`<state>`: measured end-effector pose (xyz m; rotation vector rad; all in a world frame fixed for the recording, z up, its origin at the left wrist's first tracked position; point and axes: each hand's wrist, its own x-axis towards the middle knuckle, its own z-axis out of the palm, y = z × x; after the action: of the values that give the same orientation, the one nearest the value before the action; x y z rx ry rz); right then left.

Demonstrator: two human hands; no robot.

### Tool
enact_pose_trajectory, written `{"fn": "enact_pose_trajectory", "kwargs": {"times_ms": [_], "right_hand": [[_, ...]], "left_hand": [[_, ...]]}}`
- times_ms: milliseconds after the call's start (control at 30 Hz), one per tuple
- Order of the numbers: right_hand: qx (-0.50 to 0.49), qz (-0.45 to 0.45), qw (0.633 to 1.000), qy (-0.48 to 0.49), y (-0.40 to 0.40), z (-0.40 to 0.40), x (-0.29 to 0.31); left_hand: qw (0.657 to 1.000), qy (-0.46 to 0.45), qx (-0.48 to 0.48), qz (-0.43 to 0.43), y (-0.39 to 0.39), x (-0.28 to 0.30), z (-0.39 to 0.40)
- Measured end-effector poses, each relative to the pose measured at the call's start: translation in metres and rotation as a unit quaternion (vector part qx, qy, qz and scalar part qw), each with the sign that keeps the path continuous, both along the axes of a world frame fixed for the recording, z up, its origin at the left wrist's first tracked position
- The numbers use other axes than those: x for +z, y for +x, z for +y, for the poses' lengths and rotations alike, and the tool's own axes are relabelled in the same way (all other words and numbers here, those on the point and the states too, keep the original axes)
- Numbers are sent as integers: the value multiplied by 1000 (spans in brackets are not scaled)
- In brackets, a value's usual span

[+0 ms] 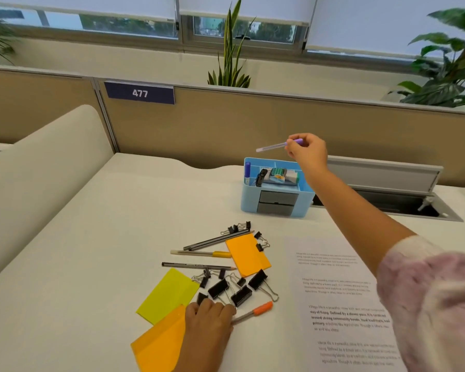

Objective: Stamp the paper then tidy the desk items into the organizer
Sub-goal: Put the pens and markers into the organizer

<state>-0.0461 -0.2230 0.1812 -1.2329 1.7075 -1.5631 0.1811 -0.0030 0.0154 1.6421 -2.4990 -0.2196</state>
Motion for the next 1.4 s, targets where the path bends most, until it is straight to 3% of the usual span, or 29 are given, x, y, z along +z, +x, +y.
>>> {"fn": "enact_pose_trajectory", "kwargs": {"times_ms": [167, 300, 500, 667, 800, 967, 1067, 1233, 1400], "right_hand": [[-32, 71, 996, 45, 0, -32, -19], [9, 113, 991, 76, -1, -39, -31], [54, 212, 973, 68, 7, -14, -29], [286, 240, 919, 126, 36, 49, -27], [358, 271, 883, 136, 55, 93, -33], [398, 192, 885, 149, 67, 110, -40], [373, 151, 905, 136, 61, 103, -28], [204, 51, 977, 42, 44, 54, 9], [95, 46, 994, 5, 26, -7, 26]], "left_hand": [[996, -85, -7, 35, 5, -3, -3], [987, -139, 13, 80, 5, -1, -8], [966, -77, 133, 207, 14, 20, -19], [908, -60, 191, 369, 20, 34, -38], [877, -45, 193, 437, 19, 41, -53], [881, -39, 166, 440, 16, 41, -63], [891, -52, 156, 422, 24, 36, -70], [952, -49, 152, 261, 49, 15, -89], [988, -57, 63, 126, 49, 9, -115]]}}
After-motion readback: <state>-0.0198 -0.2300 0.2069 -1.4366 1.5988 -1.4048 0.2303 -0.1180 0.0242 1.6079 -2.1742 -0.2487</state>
